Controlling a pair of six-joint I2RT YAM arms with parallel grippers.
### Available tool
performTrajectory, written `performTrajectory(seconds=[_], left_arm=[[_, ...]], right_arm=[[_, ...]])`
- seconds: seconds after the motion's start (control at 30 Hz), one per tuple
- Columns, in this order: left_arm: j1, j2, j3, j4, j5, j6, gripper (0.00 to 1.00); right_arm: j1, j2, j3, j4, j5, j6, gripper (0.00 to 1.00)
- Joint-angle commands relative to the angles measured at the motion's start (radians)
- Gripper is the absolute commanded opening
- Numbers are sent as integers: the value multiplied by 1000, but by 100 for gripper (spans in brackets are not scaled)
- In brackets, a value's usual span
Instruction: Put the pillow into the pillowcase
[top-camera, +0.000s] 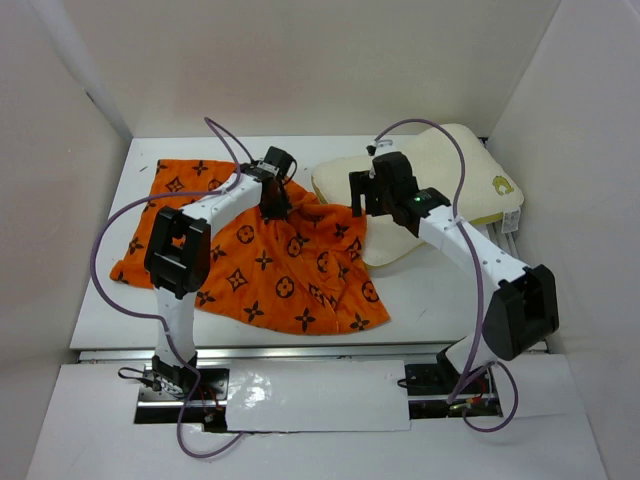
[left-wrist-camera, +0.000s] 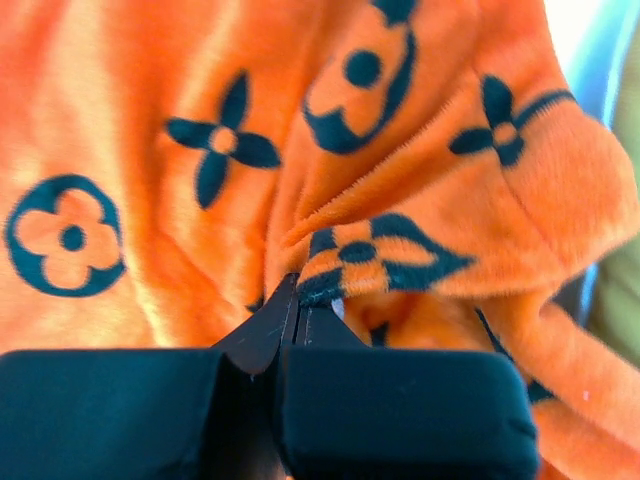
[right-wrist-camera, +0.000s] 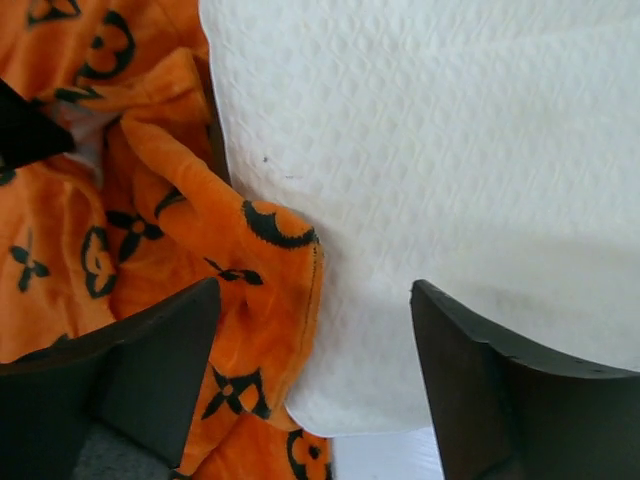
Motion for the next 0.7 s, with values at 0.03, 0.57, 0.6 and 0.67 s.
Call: performTrajectory(seconds=[0.03, 0.57, 0.6, 0.67], left_arm=[[42, -46, -17, -21, -84, -16, 0], [107, -81, -66, 24, -7, 3, 0], [96, -81, -66, 24, 2, 3, 0], [96, -81, -66, 24, 2, 3, 0]], right_arm=[[-44, -103, -3, 2, -14, -42, 87], [-34, 151, -32, 49, -140, -169, 97], [-34, 177, -8, 33, -140, -169, 97], [-34, 240, 2, 23, -129, -169, 93]])
